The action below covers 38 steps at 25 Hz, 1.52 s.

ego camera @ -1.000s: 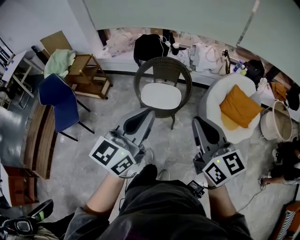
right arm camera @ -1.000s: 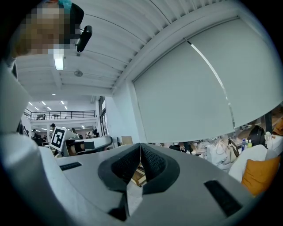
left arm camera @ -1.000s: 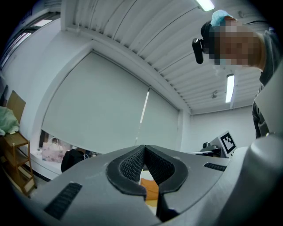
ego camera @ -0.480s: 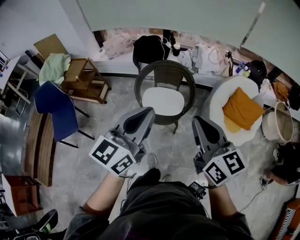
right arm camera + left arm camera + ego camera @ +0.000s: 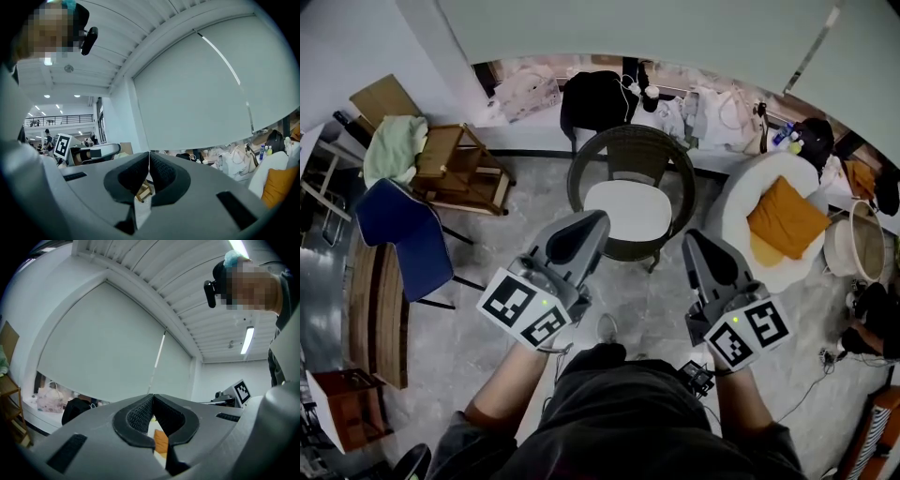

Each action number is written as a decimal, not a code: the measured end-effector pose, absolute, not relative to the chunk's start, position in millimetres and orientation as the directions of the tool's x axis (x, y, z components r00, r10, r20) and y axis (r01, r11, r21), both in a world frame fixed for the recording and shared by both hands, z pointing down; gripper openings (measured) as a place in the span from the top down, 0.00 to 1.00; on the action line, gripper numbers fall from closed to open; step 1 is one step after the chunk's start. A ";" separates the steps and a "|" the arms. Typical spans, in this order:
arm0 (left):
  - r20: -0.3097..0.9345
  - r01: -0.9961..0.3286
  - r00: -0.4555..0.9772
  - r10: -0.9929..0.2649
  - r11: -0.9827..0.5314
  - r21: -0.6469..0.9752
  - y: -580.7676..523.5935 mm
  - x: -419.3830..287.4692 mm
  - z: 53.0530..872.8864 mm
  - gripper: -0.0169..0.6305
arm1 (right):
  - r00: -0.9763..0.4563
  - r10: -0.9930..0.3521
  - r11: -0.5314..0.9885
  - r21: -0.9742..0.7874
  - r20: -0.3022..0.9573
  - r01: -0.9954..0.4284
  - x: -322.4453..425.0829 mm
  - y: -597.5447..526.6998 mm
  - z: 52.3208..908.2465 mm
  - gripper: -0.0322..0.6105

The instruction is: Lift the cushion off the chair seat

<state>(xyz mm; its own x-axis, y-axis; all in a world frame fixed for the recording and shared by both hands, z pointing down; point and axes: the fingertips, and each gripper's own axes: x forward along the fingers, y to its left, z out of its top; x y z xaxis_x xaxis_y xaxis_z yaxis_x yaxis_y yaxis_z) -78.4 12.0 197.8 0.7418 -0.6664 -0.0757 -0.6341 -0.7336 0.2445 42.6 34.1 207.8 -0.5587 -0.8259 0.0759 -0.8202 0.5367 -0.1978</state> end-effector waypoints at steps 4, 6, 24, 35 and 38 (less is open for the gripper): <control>-0.072 -0.616 0.757 -0.650 -0.746 0.253 -14.6 -88.9 198.7 0.96 | -0.539 -0.838 0.517 -0.200 0.080 -0.832 30.8 10.8 206.4 0.93; -0.072 -0.610 0.762 -0.644 -0.750 0.256 -26.5 -93.2 196.0 0.96 | -0.532 -0.843 0.508 -0.201 0.084 -0.837 26.2 0.4 203.3 0.93; -0.018 -0.590 0.791 -0.611 -0.771 0.240 -100.9 -75.5 217.8 0.96 | -0.510 -0.850 0.465 -0.268 0.131 -0.844 28.1 -56.4 239.7 0.93; 0.107 -0.584 0.810 -0.576 -0.778 0.233 -198.9 -31.3 303.8 0.96 | -0.512 -0.832 0.398 -0.411 0.215 -0.820 53.2 -134.2 339.8 0.93; 0.152 -0.581 0.814 -0.561 -0.781 0.228 -220.5 -22.9 330.1 0.96 | -0.515 -0.825 0.369 -0.469 0.233 -0.803 57.4 -149.6 370.4 0.93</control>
